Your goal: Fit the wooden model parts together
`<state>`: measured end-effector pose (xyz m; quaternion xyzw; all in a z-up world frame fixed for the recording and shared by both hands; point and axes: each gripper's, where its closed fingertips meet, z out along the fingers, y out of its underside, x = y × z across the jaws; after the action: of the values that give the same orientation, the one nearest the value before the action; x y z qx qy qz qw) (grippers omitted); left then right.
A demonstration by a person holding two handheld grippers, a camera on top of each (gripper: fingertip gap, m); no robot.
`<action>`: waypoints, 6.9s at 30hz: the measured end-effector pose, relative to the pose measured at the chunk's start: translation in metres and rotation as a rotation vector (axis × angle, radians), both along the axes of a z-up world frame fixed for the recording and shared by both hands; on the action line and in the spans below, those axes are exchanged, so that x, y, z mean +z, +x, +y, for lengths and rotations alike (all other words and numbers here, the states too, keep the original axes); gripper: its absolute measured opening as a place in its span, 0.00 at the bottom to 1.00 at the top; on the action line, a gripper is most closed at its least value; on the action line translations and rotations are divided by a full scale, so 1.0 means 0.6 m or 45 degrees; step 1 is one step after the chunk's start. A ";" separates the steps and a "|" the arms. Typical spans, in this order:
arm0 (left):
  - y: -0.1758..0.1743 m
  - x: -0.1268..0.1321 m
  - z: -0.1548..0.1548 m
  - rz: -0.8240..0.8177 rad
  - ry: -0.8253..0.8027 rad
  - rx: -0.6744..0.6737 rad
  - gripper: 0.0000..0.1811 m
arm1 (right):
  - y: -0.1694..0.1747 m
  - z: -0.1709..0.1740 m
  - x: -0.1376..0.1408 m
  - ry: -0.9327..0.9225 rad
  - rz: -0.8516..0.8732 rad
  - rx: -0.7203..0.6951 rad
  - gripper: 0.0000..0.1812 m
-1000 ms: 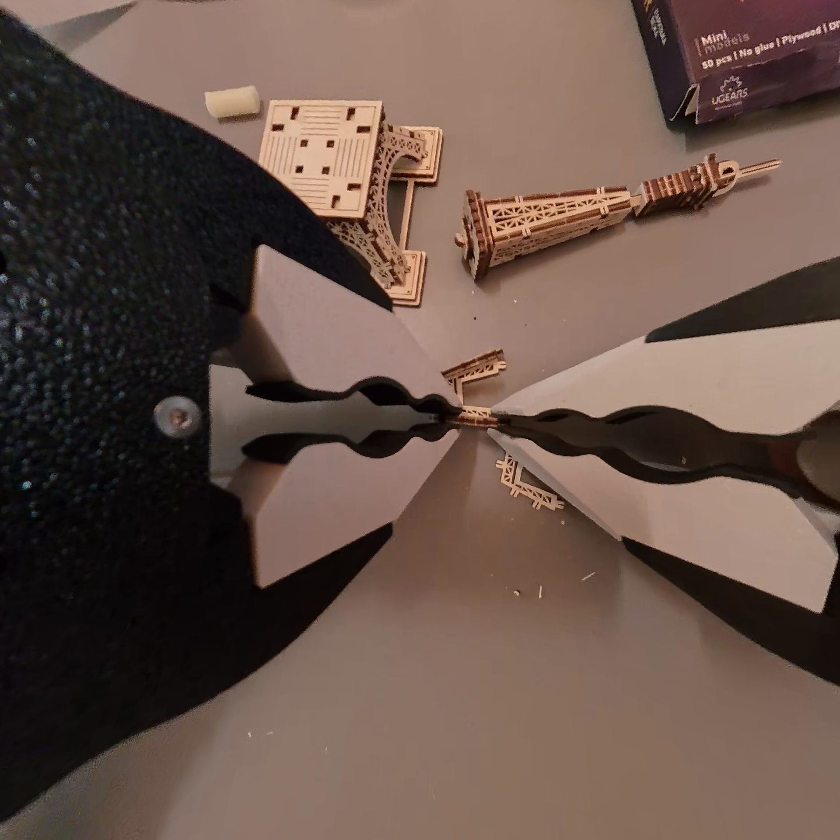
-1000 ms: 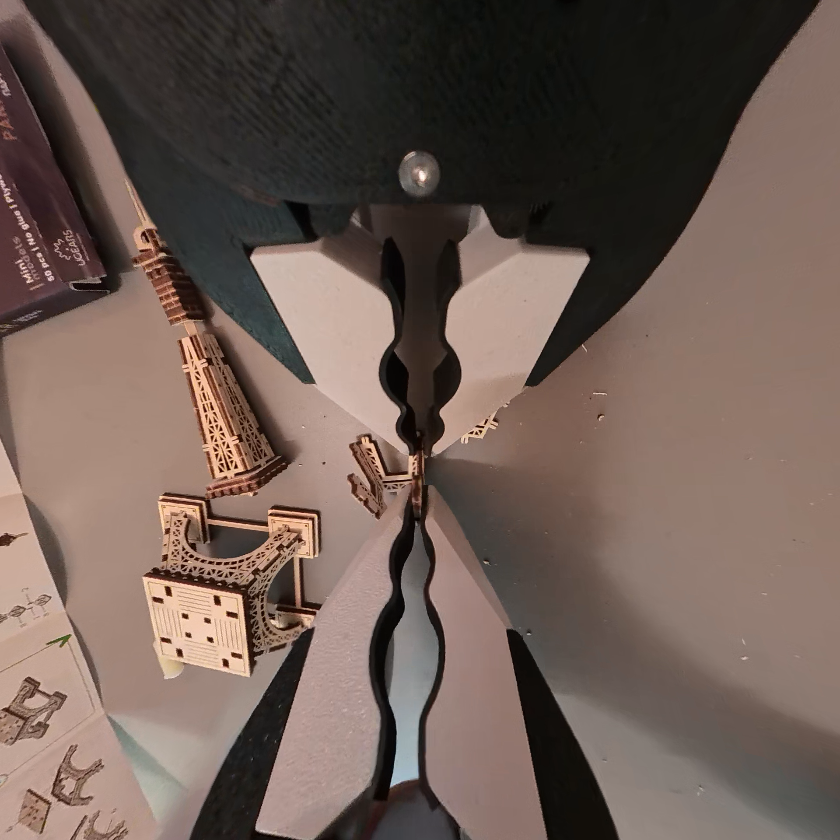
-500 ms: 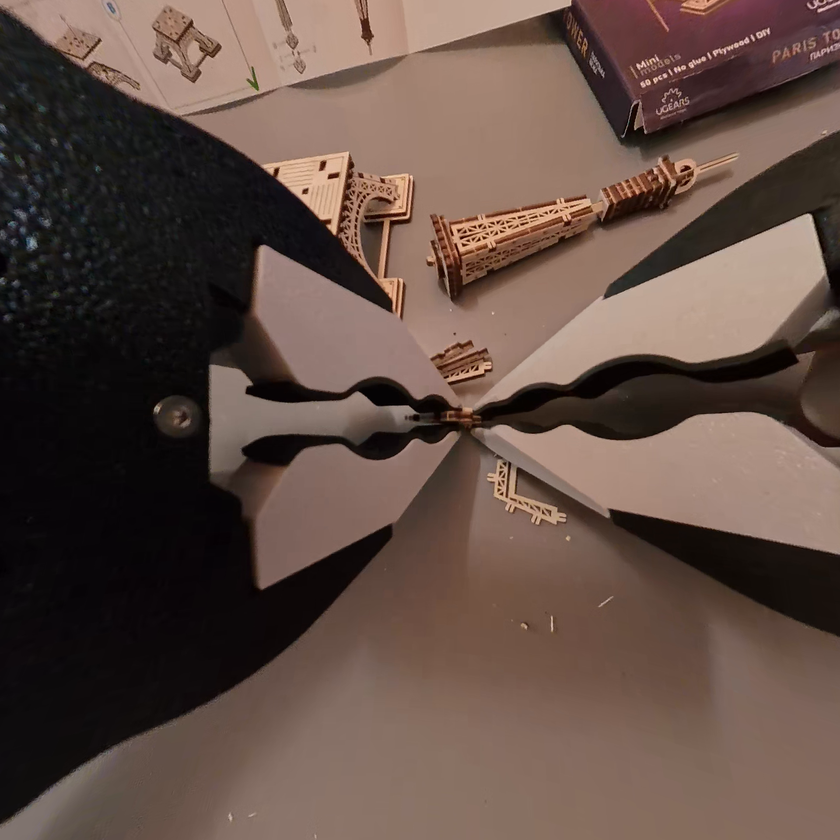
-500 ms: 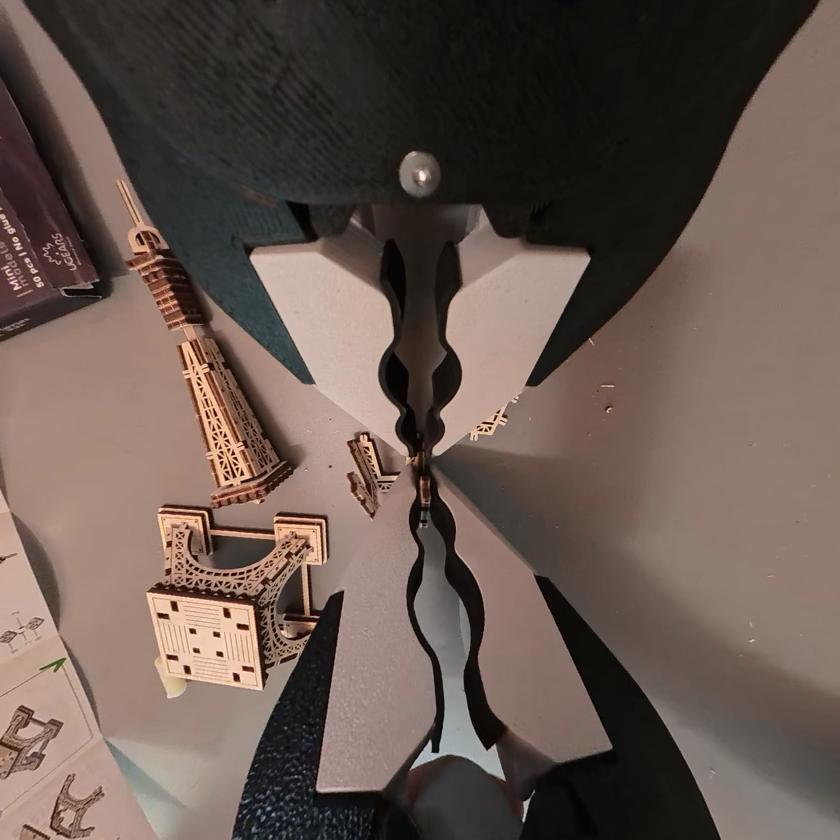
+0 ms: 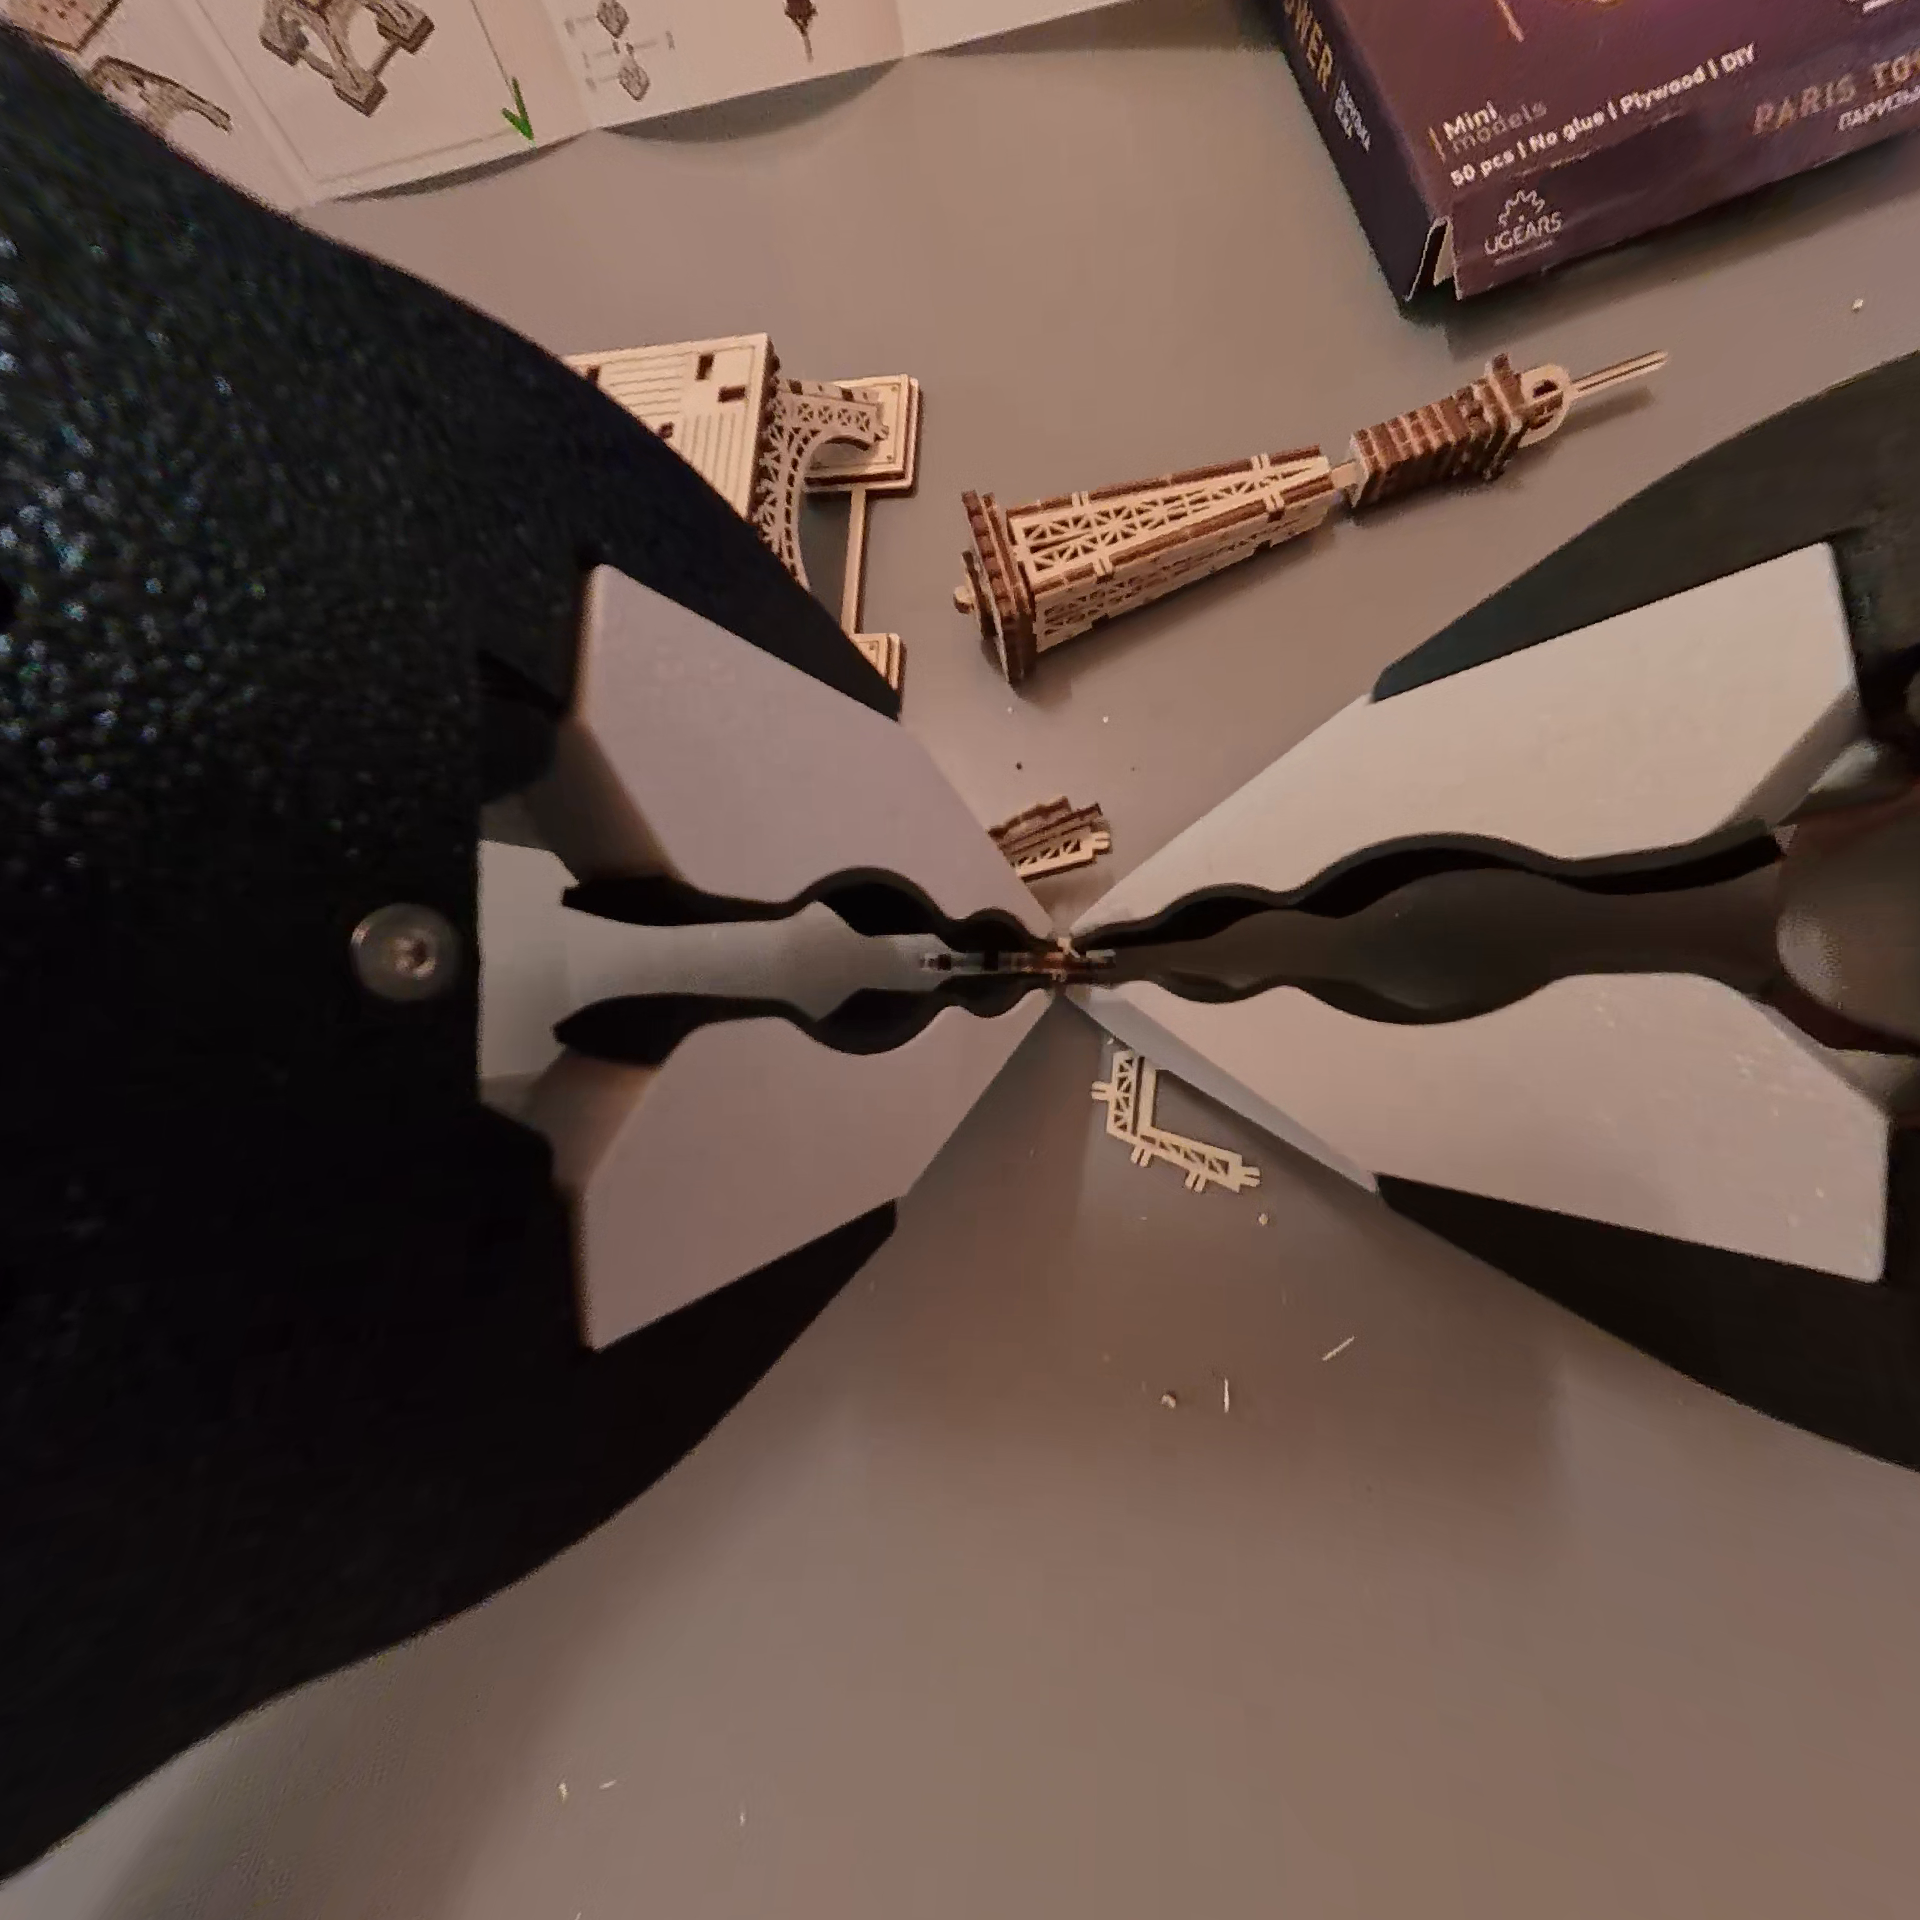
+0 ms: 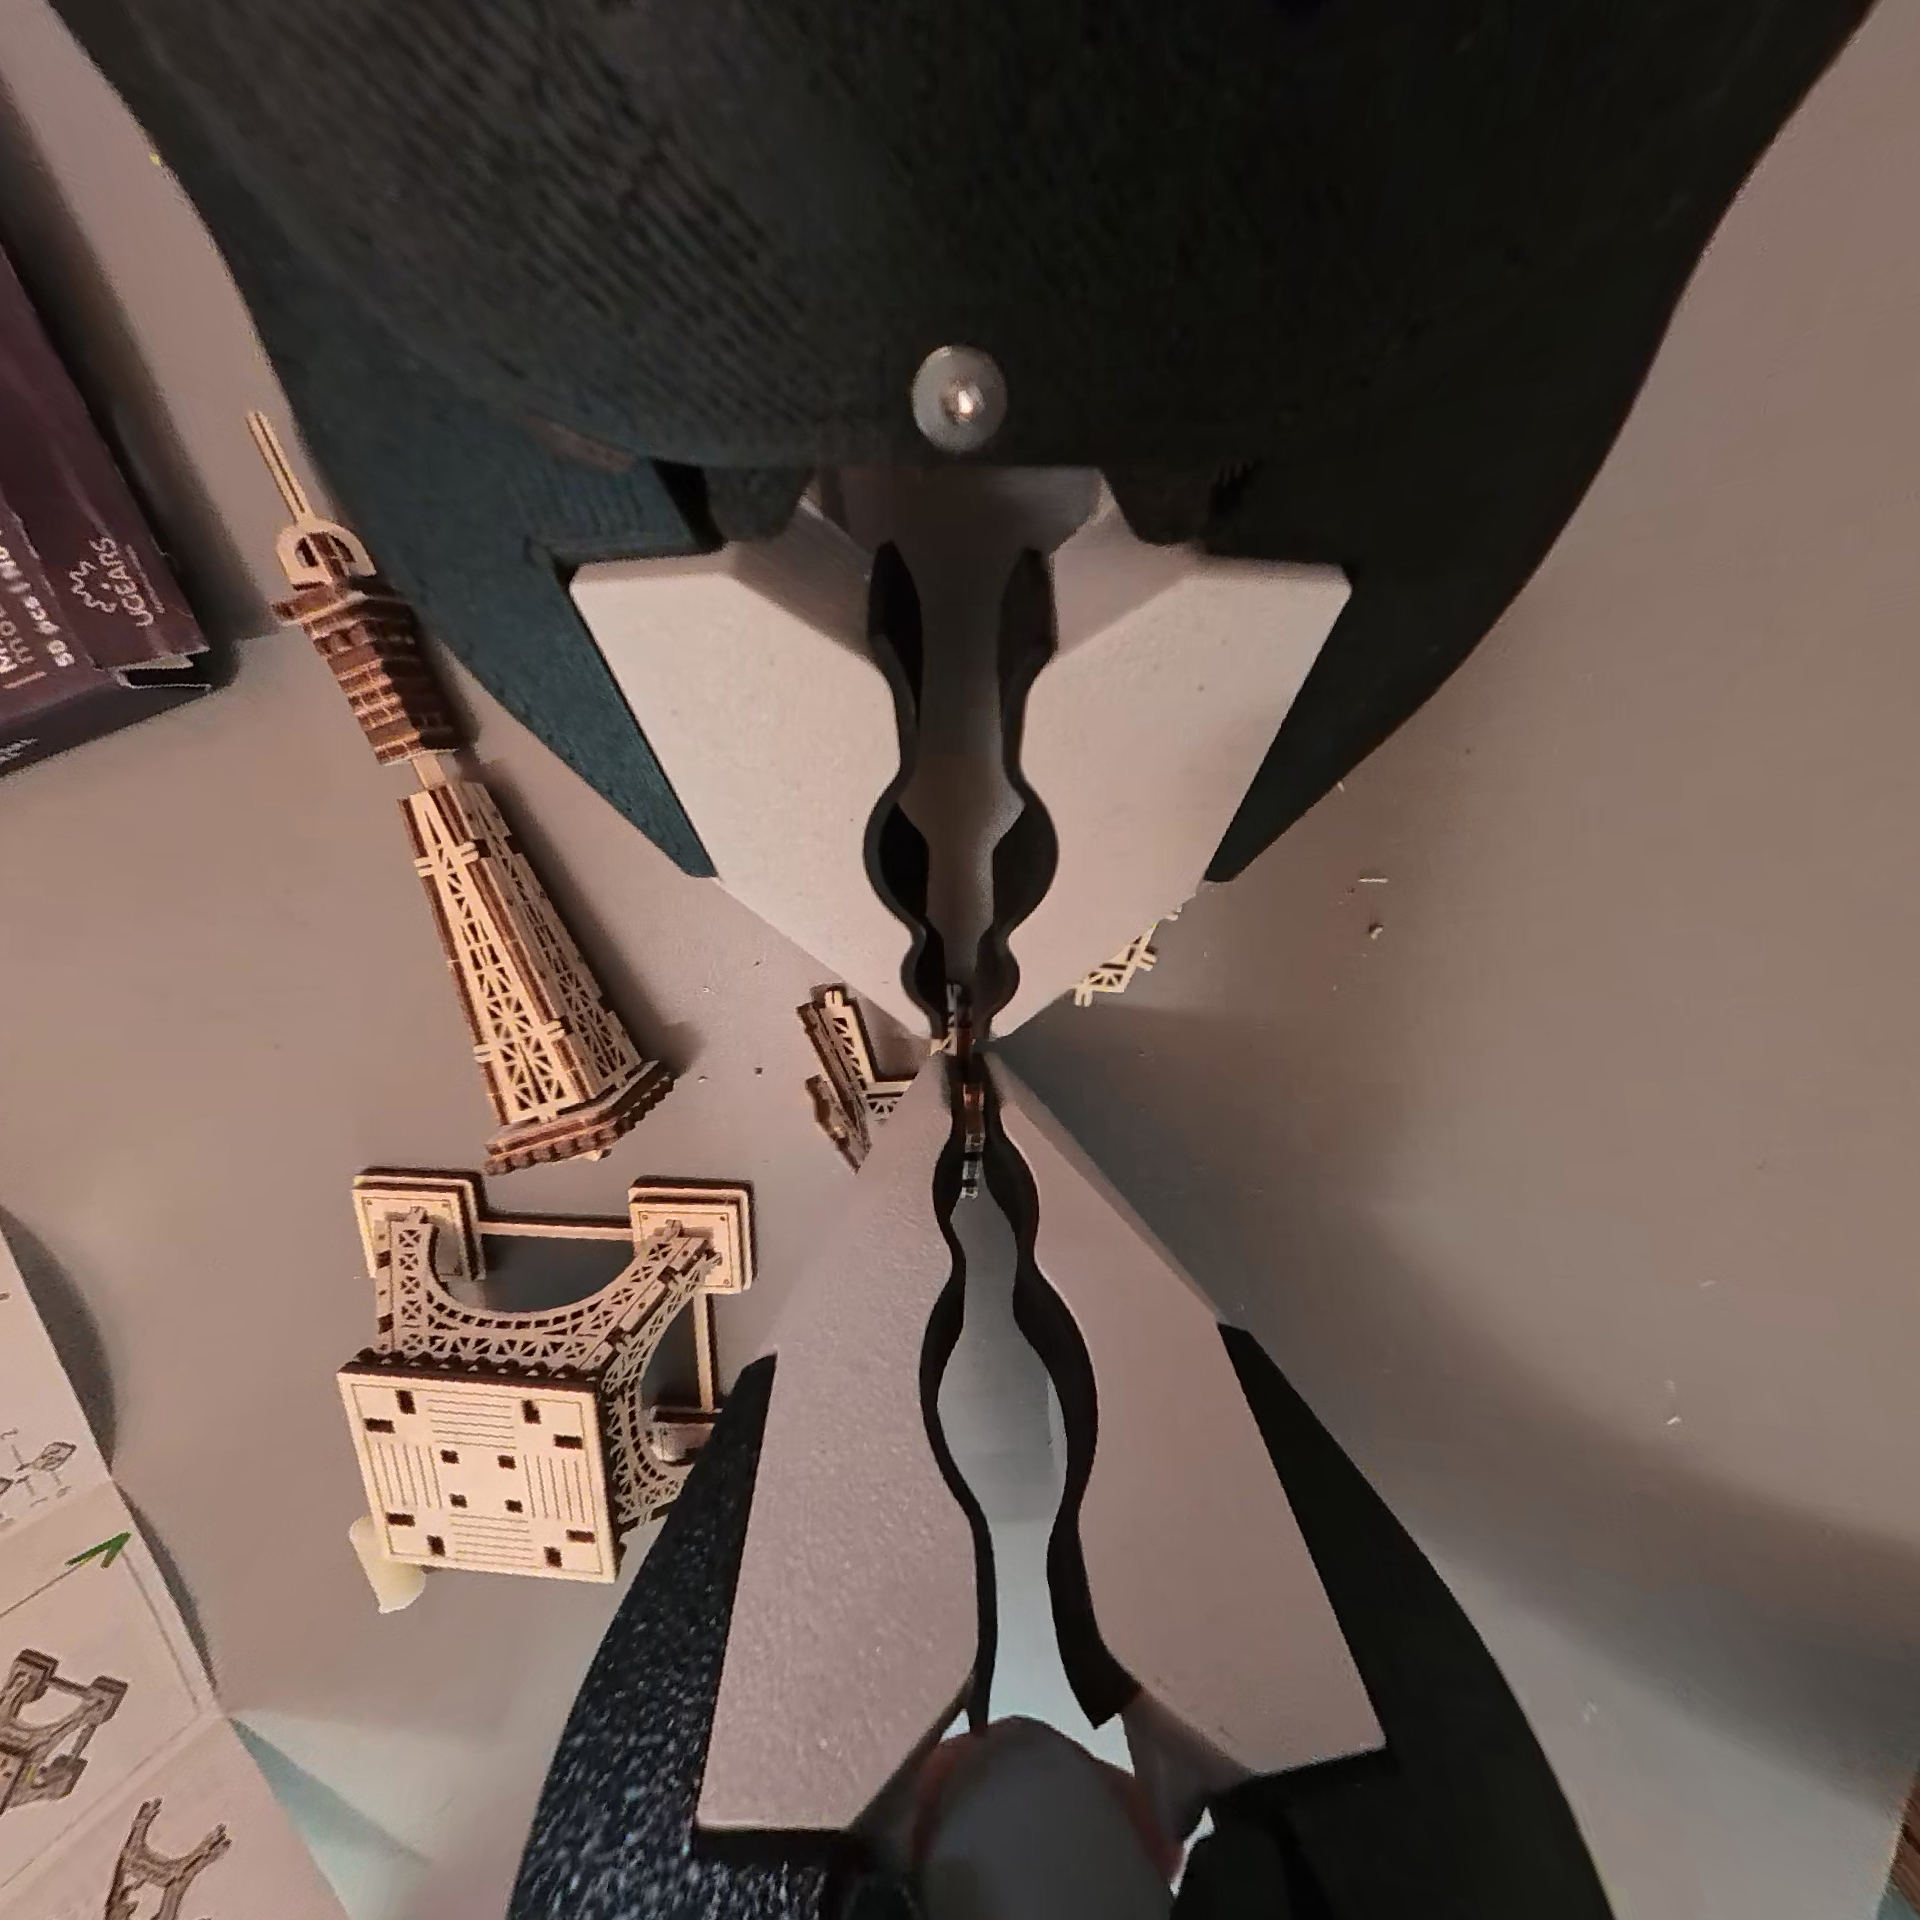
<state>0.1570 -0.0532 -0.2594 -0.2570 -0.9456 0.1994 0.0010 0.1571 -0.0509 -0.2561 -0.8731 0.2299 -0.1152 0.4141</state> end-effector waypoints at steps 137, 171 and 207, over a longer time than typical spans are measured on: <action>-0.006 -0.001 -0.015 0.228 -0.212 -0.119 0.00 | 0.007 -0.021 -0.003 -0.040 -0.041 -0.081 0.08; 0.016 0.015 0.004 0.136 -0.308 0.054 0.11 | 0.004 -0.017 -0.009 -0.104 -0.092 -0.053 0.01; 0.028 0.003 0.000 0.211 -0.268 -0.199 0.00 | 0.032 -0.015 -0.009 -0.030 0.031 -0.088 0.16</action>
<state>0.1735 -0.0531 -0.2577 -0.3111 -0.8933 0.3172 0.0676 0.1761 -0.0596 -0.2615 -0.8708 0.2637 -0.1214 0.3969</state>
